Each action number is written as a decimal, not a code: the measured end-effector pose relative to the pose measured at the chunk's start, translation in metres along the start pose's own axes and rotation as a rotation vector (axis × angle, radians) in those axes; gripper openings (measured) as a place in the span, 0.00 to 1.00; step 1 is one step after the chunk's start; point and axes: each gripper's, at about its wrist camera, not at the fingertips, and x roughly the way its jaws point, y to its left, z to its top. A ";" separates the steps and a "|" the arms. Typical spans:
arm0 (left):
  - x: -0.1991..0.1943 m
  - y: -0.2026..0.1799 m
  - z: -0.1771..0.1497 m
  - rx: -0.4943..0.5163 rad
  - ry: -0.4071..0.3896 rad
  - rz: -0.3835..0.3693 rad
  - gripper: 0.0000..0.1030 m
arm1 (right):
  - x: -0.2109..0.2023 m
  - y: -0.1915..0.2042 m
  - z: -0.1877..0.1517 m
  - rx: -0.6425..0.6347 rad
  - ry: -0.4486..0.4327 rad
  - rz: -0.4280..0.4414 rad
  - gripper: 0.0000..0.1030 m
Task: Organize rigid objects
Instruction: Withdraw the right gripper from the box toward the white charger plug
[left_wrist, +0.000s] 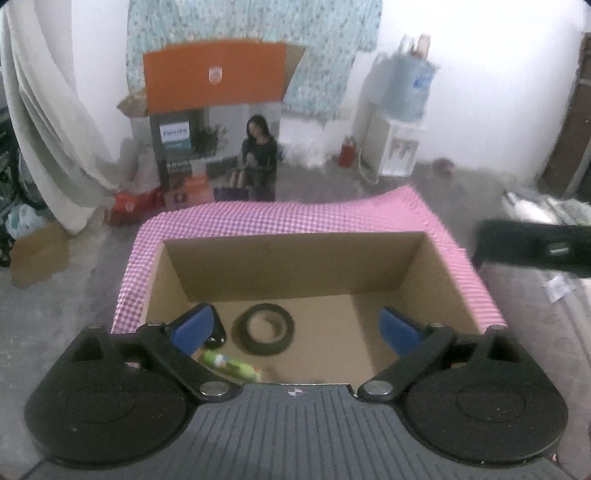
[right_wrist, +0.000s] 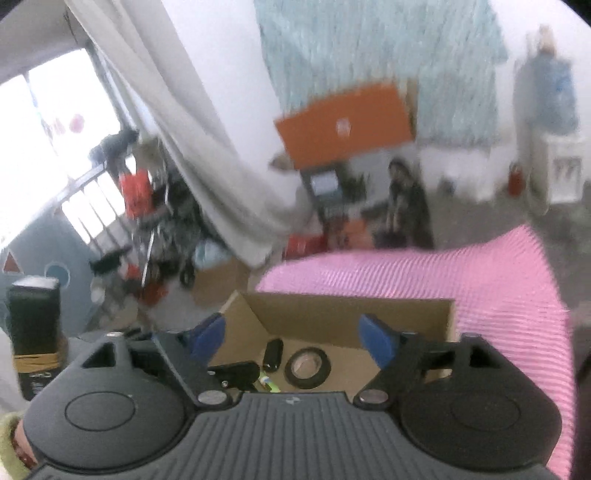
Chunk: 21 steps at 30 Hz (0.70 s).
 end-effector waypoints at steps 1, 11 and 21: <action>-0.010 -0.006 -0.007 0.007 -0.020 0.002 0.95 | -0.018 0.002 -0.007 -0.004 -0.044 -0.010 1.00; -0.071 -0.050 -0.084 0.118 -0.101 -0.064 0.96 | -0.107 0.018 -0.093 -0.026 -0.163 -0.039 1.00; -0.042 -0.070 -0.163 0.187 0.009 -0.044 0.95 | -0.083 0.014 -0.164 0.076 -0.007 0.013 1.00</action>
